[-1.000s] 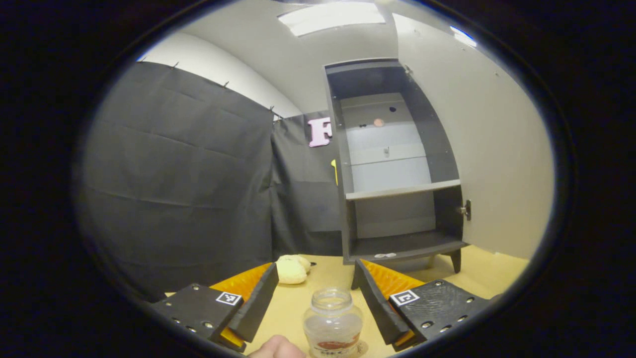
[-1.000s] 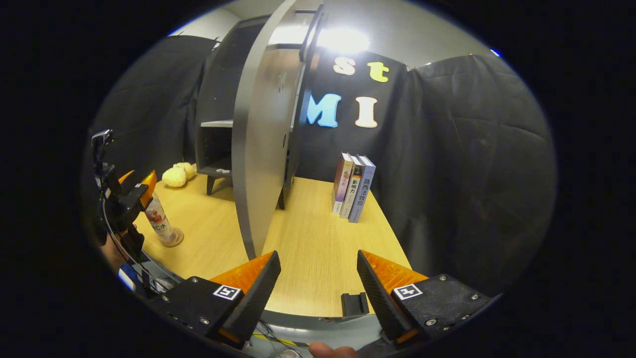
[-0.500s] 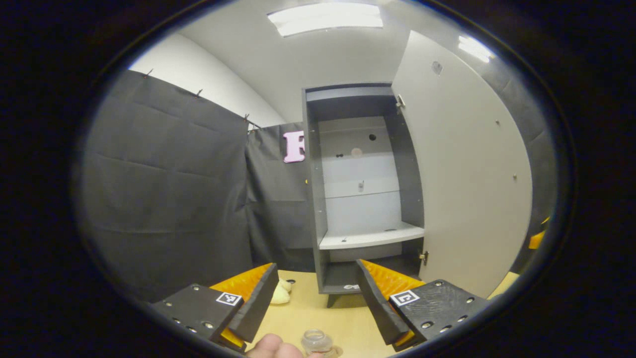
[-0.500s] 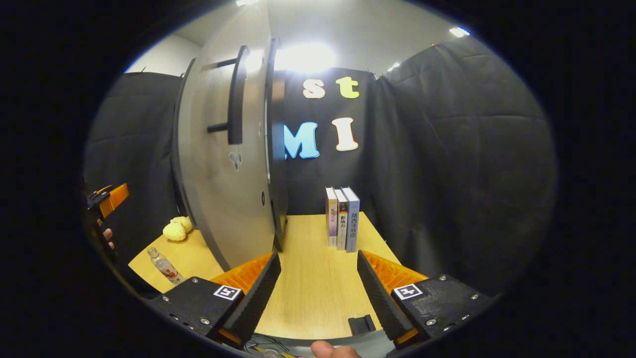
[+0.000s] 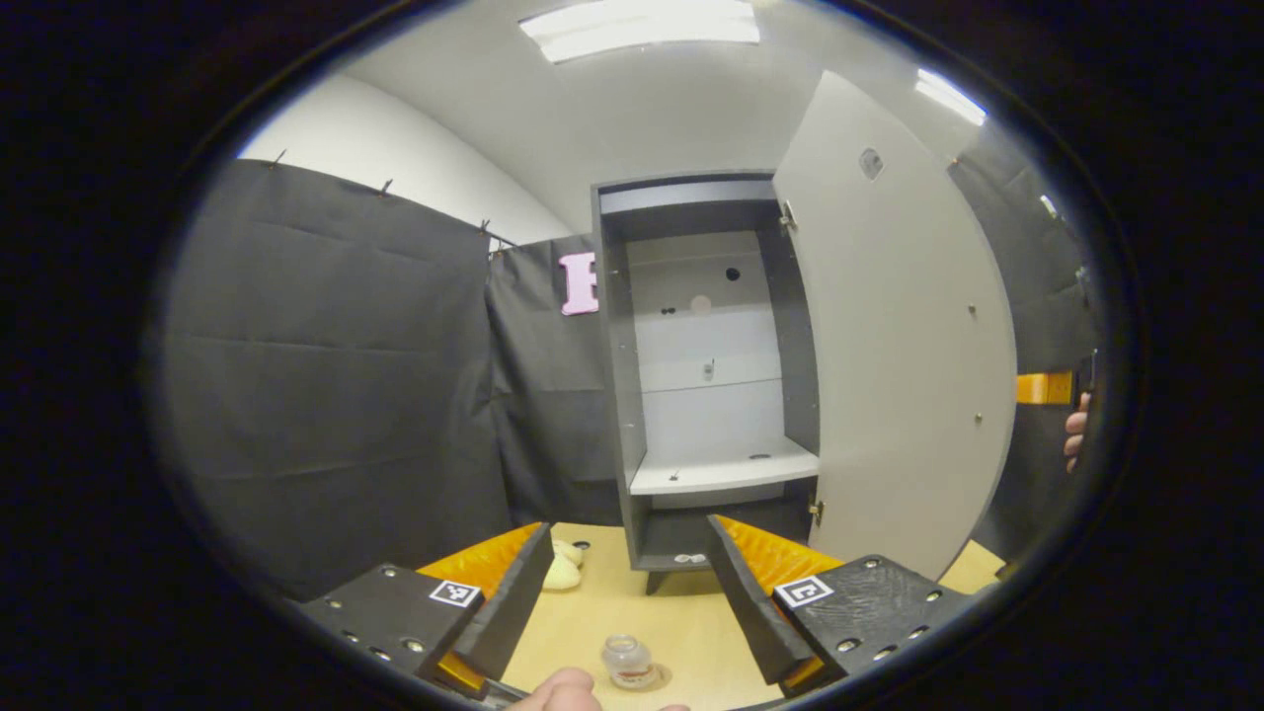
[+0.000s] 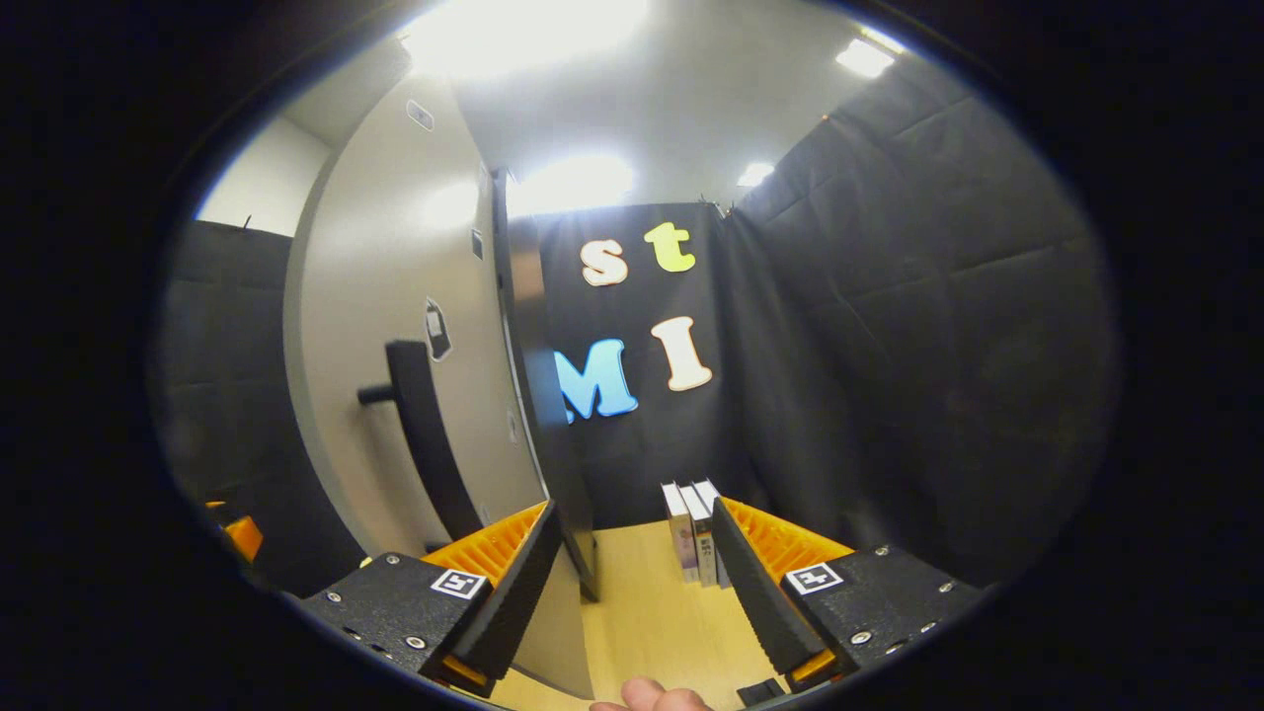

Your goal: Open the cabinet door with the right hand, grasp the bottle in the cabinet with the left hand and place it on the coaster, then close the cabinet door with the right hand.

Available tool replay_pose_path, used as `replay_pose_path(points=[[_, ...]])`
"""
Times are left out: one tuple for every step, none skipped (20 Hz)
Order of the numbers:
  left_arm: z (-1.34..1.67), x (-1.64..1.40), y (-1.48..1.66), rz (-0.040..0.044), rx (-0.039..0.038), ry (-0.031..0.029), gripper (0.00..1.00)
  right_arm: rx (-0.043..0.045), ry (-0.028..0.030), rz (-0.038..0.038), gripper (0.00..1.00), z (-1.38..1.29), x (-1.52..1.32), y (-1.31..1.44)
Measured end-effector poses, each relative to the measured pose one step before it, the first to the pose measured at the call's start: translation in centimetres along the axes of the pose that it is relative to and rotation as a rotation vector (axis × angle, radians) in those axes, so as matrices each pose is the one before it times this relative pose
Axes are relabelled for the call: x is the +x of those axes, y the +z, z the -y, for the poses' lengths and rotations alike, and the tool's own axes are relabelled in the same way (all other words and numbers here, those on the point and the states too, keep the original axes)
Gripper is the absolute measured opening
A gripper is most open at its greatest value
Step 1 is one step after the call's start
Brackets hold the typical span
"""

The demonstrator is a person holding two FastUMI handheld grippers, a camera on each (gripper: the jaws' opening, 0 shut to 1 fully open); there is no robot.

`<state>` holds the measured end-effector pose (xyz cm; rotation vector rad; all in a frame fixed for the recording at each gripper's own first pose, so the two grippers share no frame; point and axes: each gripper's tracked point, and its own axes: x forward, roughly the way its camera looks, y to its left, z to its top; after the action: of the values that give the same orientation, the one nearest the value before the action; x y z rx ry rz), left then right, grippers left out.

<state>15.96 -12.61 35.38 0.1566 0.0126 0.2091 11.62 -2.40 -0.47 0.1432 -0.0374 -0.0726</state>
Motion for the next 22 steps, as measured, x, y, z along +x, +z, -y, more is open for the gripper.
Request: replay_pose_path(points=[[0.029,0.346,-0.008,-0.00351,-0.00986,-0.0106,0.9,-0.03789,-0.01112,0.00926,0.92,-0.484,0.251,0.216],[-0.183,0.414,0.17,0.00263,-0.02051,-0.00827,0.9,-0.04758,-0.01492,0.01817,0.89,-0.04,-0.379,0.336],[-0.34,0.529,0.127,0.00245,-0.02495,-0.00587,0.9,-0.04085,-0.01782,0.01563,0.93,-0.118,-0.231,0.258],[-0.35,0.55,-0.096,0.00074,-0.02059,-0.00663,0.92,-0.01677,-0.01577,0.00495,0.87,-0.492,-0.021,-0.069],[-0.683,0.729,-0.332,-0.00096,-0.01308,-0.00093,0.92,0.00697,0.00016,-0.00802,0.92,-0.867,-0.196,-0.24],[-0.775,0.683,-0.358,-0.00672,-0.00633,-0.00138,0.92,0.01367,0.01854,-0.01133,0.92,-1.493,-0.056,-0.311],[-0.526,0.692,-0.401,-0.00635,-0.00616,-0.00455,0.89,0.01062,0.02318,-0.00829,0.87,-1.508,-0.266,-0.109],[-0.821,0.621,-0.05,0.00362,-0.00581,0.00239,0.89,0.00112,0.01741,-0.00317,0.91,-1.288,-0.06,0.027],[-0.807,0.759,-0.099,-0.00045,-0.00163,0.00025,0.93,-0.01228,0.01275,0.00626,0.91,-1.376,-0.122,0.176],[-0.817,0.498,-0.137,-0.00248,0.00247,-0.00356,0.89,-0.01195,0.0106,0.01,0.91,-1.34,-0.091,0.141],[-0.95,0.356,0.111,0.00067,0.00855,0.00095,0.9,-0.00384,0.01144,0.00883,0.91,-1.445,0.093,0.03],[-1.006,0.308,0.355,0.00766,0.01106,0.00358,0.89,0.0054,0.00946,0.00285,0.91,-1.474,0.152,-0.225],[-1.084,0.14,0.156,0.00813,0.01096,0.00204,0.89,0.0105,0.00536,-0.00317,0.91,-1.394,0.128,-0.197],[-0.991,-0.03,0.259,0.00687,0.01541,0.00294,0.89,0.00844,0.00291,-0.00786,0.91,-1.403,0.26,-0.212],[-0.858,0.058,0.212,0.01291,0.0125,0.00008,0.89,0.00487,0.00908,-0.00515,0.91,-1.366,0.459,-0.236],[-0.826,0.024,0.406,0.01665,0.00974,0.00072,0.92,0.00855,0.01275,-0.00174,0.91,-1.355,0.457,-0.116],[-0.538,0.08,-0.243,0.00881,0.00688,-0.00405,0.89,0.01572,0.01171,0.00132,0.87,-1.473,0.541,-0.02],[-0.407,0.014,-0.328,0.00128,0.0018,-0.00411,0.89,0.01719,0.01218,0.00369,0.91,-1.449,0.445,-0.16],[-0.37,0.133,-0.344,-0.00694,-0.007,-0.00333,0.89,0.01389,0.01576,-0.0086,0.91,-1.329,0.608,-0.37],[-0.105,0.22,-0.372,-0.01073,-0.02355,0.0001,0.92,0.00314,0.01439,-0.01114,0.87,-1.239,0.635,-0.561],[0.15,0.457,-0.354,-0.01085,-0.03325,-0.00897,0.92,-0.0127,0.00268,-0.00301,0.92,-0.846,0.448,0.011],[0.7,0.589,0.019,-0.00445,-0.0294,-0.0198,0.89,-0.02241,-0.00447,0.00683,0.93,-0.417,0.347,0.405]])
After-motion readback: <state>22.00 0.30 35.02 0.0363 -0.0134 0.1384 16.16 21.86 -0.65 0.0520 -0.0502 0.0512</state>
